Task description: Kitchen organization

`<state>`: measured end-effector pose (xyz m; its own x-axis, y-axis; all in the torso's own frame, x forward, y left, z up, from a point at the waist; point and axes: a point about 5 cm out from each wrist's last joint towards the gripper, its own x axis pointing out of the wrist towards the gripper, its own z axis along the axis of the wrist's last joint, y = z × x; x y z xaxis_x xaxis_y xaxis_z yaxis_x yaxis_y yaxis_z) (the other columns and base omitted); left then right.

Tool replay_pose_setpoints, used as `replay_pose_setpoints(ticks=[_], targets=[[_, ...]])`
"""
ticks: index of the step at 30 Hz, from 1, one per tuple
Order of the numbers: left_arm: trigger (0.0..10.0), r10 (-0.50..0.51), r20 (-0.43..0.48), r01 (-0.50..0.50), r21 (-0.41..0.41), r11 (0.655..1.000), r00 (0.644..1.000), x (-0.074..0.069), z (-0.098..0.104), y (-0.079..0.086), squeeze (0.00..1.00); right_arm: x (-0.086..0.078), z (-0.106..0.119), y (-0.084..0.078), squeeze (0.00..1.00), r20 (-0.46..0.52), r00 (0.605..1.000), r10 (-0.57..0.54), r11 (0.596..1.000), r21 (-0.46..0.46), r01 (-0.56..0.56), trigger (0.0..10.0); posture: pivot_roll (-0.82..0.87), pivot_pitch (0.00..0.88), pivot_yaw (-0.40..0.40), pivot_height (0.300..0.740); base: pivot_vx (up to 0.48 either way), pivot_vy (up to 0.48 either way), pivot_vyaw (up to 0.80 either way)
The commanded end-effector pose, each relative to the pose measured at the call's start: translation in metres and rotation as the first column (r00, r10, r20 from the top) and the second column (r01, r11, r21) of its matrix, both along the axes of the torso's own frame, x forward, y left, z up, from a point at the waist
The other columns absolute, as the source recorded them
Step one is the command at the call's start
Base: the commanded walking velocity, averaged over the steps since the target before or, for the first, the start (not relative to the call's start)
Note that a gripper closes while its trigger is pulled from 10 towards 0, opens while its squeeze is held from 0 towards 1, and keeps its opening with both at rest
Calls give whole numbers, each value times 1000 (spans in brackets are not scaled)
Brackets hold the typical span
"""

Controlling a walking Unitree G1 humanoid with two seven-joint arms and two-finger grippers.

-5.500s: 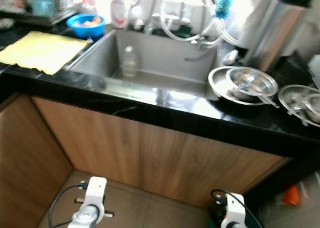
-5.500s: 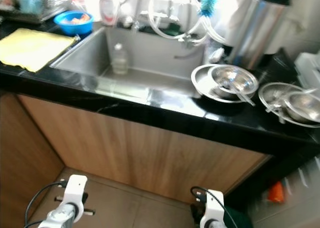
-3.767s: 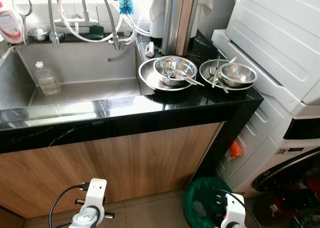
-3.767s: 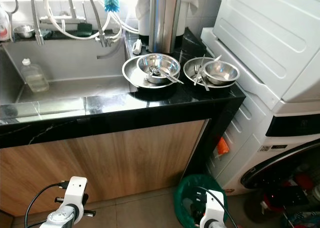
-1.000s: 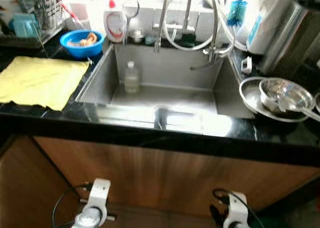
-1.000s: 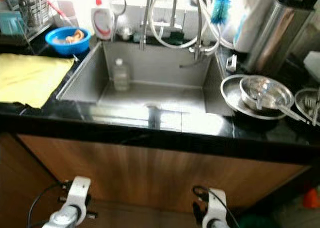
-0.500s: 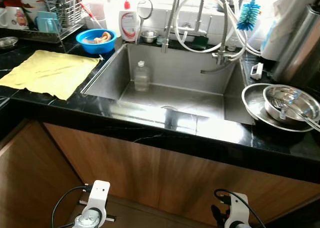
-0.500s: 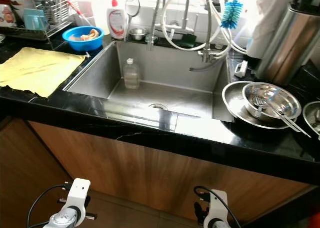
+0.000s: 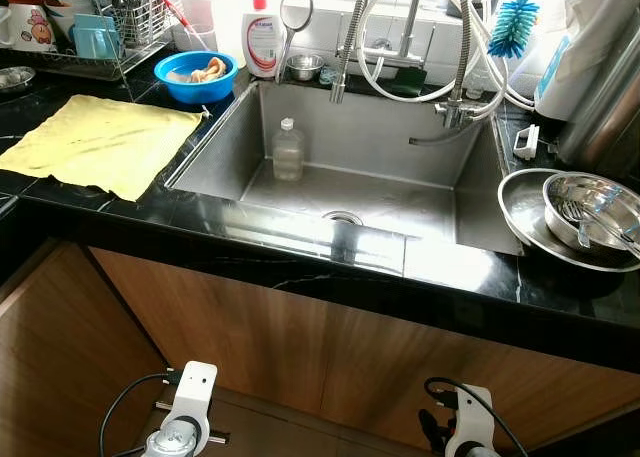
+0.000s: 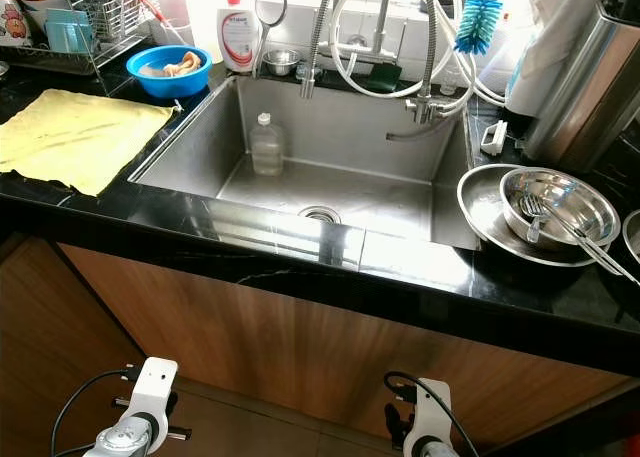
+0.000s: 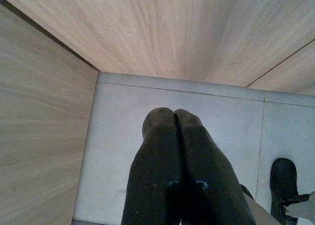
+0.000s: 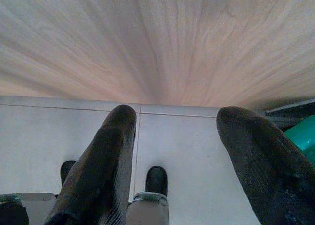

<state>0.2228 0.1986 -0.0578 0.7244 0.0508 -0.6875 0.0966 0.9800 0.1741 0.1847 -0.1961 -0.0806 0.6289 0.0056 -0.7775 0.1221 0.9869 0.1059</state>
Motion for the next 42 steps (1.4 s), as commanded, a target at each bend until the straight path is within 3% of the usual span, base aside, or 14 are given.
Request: replay_pose_setpoints(ticks=[1,11,21,27,42], targets=[[10000,-15,-16,15,14,1000,1000,-1,-1,0,0,-2,-1,0,0,-1,1000,14,1000,-9,-14,10000,44,0,-67,740,0,0,0],[10000,-17,-24,17,8,1000,1000,-4,-3,-1,0,-18,-6,-12,0,-23,998,-59,998,-28,58,10000,35,0,-64,740,0,0,0],[10000,-2,-29,2,-1,1000,1000,-8,-4,2,0,0,1,-6,0,25,995,-94,996,8,93,10000,39,0,-64,740,0,0,0],[10000,-1,-21,1,-7,1000,1000,-6,-4,1,0,6,4,-5,0,36,995,-92,996,10,92,10000,37,0,-67,740,-374,0,0],[10000,-15,-35,16,12,1000,999,-7,-5,0,0,8,5,-4,0,43,995,-86,996,15,85,10000,38,0,-66,740,0,0,0]])
